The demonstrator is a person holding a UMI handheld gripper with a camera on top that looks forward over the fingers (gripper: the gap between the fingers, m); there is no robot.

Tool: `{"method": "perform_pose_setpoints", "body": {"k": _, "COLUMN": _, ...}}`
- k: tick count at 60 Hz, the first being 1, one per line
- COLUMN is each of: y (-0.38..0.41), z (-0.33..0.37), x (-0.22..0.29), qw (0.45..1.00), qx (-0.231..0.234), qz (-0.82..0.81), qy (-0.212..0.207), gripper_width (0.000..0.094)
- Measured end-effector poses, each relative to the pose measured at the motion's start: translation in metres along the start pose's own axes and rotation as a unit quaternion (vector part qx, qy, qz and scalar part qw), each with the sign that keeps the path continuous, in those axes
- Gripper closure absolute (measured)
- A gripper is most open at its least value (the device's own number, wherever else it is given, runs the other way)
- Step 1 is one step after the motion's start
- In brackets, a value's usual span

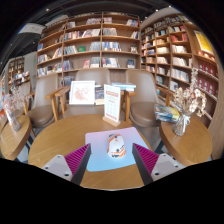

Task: Arrange mouse

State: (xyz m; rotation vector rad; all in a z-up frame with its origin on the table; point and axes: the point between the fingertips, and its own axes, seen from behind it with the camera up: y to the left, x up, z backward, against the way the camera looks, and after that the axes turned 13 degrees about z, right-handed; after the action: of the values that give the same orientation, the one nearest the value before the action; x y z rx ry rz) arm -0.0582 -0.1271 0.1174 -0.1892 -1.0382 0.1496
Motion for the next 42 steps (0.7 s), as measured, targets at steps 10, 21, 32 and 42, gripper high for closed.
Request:
{"method": "perform_pose_setpoints", "body": {"k": 10, "y": 0.033, "z": 0.09, "x": -0.036, "qw": 1.0, "qx": -0.001, "qz": -0.004, "qy": -0.008, "gripper_width": 0.0081}}
{"method": "perform_pose_setpoints", "body": {"k": 21, "y": 0.067, "z": 0.147, "x": -0.089, "qw": 1.0, "qx": 0.011, "qz": 0.009, "qy": 0.004, "gripper_width": 0.0081}}
{"method": "perform_pose_setpoints", "body": {"k": 32, "y": 0.083, "z": 0.172, "x": -0.106, "qw": 0.999, "qx": 0.021, "qz": 0.024, "qy": 0.006, "gripper_width": 0.0081}}
{"method": "perform_pose_setpoints", "body": {"k": 42, "y": 0.087, "z": 0.184, "x": -0.099, "qw": 0.999, "qx": 0.026, "qz": 0.039, "qy": -0.005, "gripper_width": 0.0078}}
